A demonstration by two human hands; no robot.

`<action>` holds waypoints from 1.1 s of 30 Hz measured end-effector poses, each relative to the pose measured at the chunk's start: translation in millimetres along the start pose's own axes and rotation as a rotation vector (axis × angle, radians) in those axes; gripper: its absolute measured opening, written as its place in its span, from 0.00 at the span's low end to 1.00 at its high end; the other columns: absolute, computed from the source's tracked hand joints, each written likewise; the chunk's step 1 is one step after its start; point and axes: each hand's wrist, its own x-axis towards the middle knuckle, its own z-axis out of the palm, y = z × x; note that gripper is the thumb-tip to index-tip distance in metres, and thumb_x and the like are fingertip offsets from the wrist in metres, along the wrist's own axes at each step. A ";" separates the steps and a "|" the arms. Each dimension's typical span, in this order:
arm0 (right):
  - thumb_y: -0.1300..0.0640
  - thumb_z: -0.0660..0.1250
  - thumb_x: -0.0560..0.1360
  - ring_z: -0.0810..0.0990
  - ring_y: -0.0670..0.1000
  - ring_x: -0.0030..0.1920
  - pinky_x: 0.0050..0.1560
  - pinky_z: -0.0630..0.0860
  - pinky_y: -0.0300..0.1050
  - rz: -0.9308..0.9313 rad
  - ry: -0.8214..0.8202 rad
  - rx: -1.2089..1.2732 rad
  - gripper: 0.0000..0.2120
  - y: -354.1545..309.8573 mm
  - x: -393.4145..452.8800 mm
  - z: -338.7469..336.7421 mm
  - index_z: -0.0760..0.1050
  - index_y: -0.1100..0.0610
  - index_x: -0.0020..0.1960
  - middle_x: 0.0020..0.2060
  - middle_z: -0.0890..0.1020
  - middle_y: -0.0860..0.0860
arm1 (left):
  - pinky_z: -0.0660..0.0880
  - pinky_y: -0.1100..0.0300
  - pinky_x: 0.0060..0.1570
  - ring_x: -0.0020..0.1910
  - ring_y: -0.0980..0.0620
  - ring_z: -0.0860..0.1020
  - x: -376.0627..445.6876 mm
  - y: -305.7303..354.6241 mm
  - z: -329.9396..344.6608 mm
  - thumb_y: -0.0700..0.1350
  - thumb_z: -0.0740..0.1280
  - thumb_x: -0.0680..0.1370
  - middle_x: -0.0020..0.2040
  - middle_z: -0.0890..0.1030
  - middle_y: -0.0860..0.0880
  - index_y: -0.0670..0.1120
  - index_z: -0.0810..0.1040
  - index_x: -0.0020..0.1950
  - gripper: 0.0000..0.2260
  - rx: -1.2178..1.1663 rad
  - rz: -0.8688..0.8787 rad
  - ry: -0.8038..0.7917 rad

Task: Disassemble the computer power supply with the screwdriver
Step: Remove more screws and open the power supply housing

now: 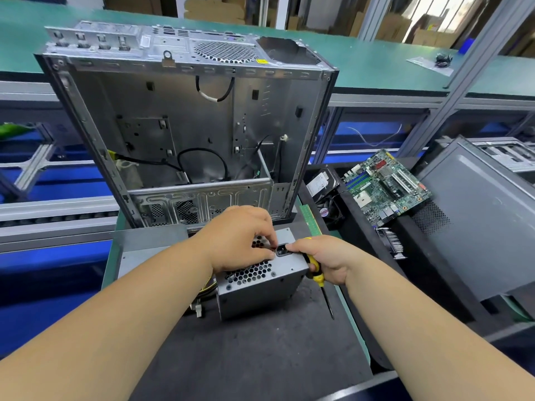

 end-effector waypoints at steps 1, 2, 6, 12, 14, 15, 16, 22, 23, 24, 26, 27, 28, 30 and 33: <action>0.57 0.69 0.77 0.66 0.44 0.20 0.24 0.62 0.36 0.001 0.002 -0.001 0.06 -0.1 -0.1 0.1 0.79 0.58 0.43 0.25 0.78 0.47 | 0.67 0.56 0.62 0.51 0.61 0.73 -0.7 1.2 0.0 0.55 0.73 0.73 0.47 0.77 0.60 0.58 0.84 0.49 0.06 0.048 0.027 0.012; 0.57 0.69 0.77 0.66 0.44 0.20 0.24 0.63 0.36 0.002 0.003 -0.003 0.05 -0.2 -0.4 0.4 0.79 0.58 0.43 0.25 0.79 0.48 | 0.65 0.56 0.64 0.50 0.61 0.74 -1.2 2.4 0.4 0.55 0.72 0.74 0.47 0.77 0.60 0.58 0.84 0.48 0.05 0.090 0.051 0.021; 0.58 0.69 0.77 0.67 0.44 0.20 0.23 0.63 0.35 0.005 0.009 0.004 0.05 -1.3 -1.2 1.2 0.79 0.58 0.43 0.26 0.79 0.48 | 0.64 0.54 0.64 0.52 0.56 0.75 -1.2 7.6 4.8 0.53 0.69 0.77 0.48 0.78 0.58 0.56 0.83 0.49 0.04 0.233 0.114 0.039; 0.57 0.69 0.77 0.68 0.44 0.20 0.23 0.63 0.36 0.002 0.021 -0.008 0.06 -1.5 -2.3 2.4 0.78 0.57 0.42 0.27 0.79 0.48 | 0.67 0.53 0.57 0.51 0.50 0.73 -0.4 12.2 15.0 0.53 0.59 0.81 0.51 0.74 0.54 0.53 0.75 0.53 0.08 0.433 0.148 0.024; 0.57 0.70 0.77 0.67 0.44 0.21 0.25 0.63 0.37 0.006 0.023 -0.018 0.07 -1.2 -2.0 2.4 0.78 0.57 0.41 0.27 0.78 0.48 | 0.67 0.53 0.53 0.50 0.49 0.72 -0.7 12.9 19.2 0.52 0.58 0.81 0.51 0.72 0.52 0.51 0.72 0.55 0.08 0.510 0.159 0.025; 0.56 0.70 0.77 0.66 0.45 0.22 0.26 0.62 0.38 0.010 0.026 -0.023 0.07 -1.2 -1.5 2.2 0.77 0.57 0.41 0.26 0.78 0.49 | 0.66 0.54 0.52 0.50 0.48 0.72 -0.6 13.6 21.0 0.51 0.58 0.81 0.51 0.72 0.51 0.51 0.71 0.55 0.07 0.543 0.160 0.020; 0.56 0.70 0.77 0.65 0.45 0.22 0.27 0.61 0.39 0.012 0.026 -0.029 0.07 -1.3 -0.9 1.5 0.77 0.57 0.41 0.27 0.78 0.49 | 0.65 0.54 0.51 0.50 0.48 0.71 -0.3 14.7 22.3 0.50 0.58 0.81 0.51 0.71 0.50 0.50 0.70 0.56 0.07 0.569 0.156 0.011; 0.56 0.71 0.76 0.66 0.46 0.23 0.26 0.62 0.39 0.012 0.000 -0.055 0.06 -2.2 5.6 -3.7 0.77 0.57 0.44 0.31 0.78 0.50 | 0.61 0.54 0.48 0.50 0.47 0.69 5.5 22.5 24.0 0.46 0.58 0.81 0.52 0.71 0.49 0.49 0.71 0.59 0.08 0.656 0.094 -0.052; 0.56 0.71 0.76 0.66 0.46 0.24 0.26 0.62 0.39 0.009 -0.009 -0.059 0.06 -1.9 6.9 -4.7 0.77 0.57 0.43 0.32 0.77 0.51 | 0.62 0.54 0.48 0.49 0.47 0.69 6.4 24.4 24.4 0.46 0.57 0.81 0.52 0.72 0.49 0.48 0.72 0.58 0.08 0.662 0.076 -0.061; 0.56 0.71 0.76 0.66 0.46 0.24 0.26 0.63 0.39 0.006 -0.017 -0.060 0.06 -1.6 8.4 -5.7 0.77 0.57 0.43 0.32 0.77 0.51 | 0.62 0.54 0.49 0.49 0.48 0.69 6.6 26.5 24.8 0.46 0.56 0.81 0.52 0.72 0.49 0.48 0.72 0.58 0.09 0.663 0.057 -0.068; 0.56 0.71 0.76 0.66 0.46 0.24 0.26 0.62 0.39 0.000 -0.034 -0.065 0.06 -0.8 10.9 -7.6 0.78 0.57 0.42 0.34 0.77 0.51 | 0.61 0.55 0.47 0.48 0.48 0.69 7.1 30.7 26.0 0.48 0.54 0.82 0.51 0.73 0.49 0.47 0.73 0.56 0.10 0.644 0.014 -0.060; 0.55 0.71 0.75 0.66 0.46 0.24 0.27 0.62 0.40 -0.006 -0.039 -0.081 0.05 -0.7 12.0 -8.6 0.78 0.57 0.44 0.36 0.77 0.52 | 0.61 0.55 0.47 0.48 0.48 0.70 6.9 32.8 25.6 0.49 0.54 0.82 0.51 0.73 0.49 0.47 0.74 0.55 0.11 0.621 -0.018 -0.045; 0.54 0.72 0.75 0.66 0.47 0.25 0.29 0.60 0.41 -0.011 -0.046 -0.108 0.06 -0.8 13.0 -10.0 0.78 0.57 0.46 0.38 0.76 0.54 | 0.62 0.55 0.46 0.49 0.48 0.71 6.1 34.6 24.9 0.49 0.54 0.82 0.49 0.73 0.49 0.48 0.74 0.52 0.10 0.577 -0.061 -0.022; 0.52 0.72 0.75 0.66 0.48 0.27 0.32 0.58 0.43 -0.022 -0.077 -0.160 0.09 -1.2 14.2 -13.4 0.77 0.56 0.50 0.42 0.73 0.57 | 0.66 0.56 0.44 0.46 0.49 0.72 3.0 36.7 23.3 0.49 0.56 0.82 0.44 0.71 0.52 0.49 0.70 0.43 0.09 0.391 -0.194 0.047; 0.50 0.72 0.75 0.67 0.48 0.28 0.34 0.59 0.44 -0.051 -0.157 -0.187 0.10 -1.7 14.6 -20.7 0.77 0.56 0.50 0.42 0.72 0.56 | 0.71 0.55 0.42 0.41 0.52 0.73 -2.1 39.8 22.6 0.47 0.59 0.79 0.41 0.71 0.54 0.51 0.69 0.37 0.11 0.060 -0.411 0.154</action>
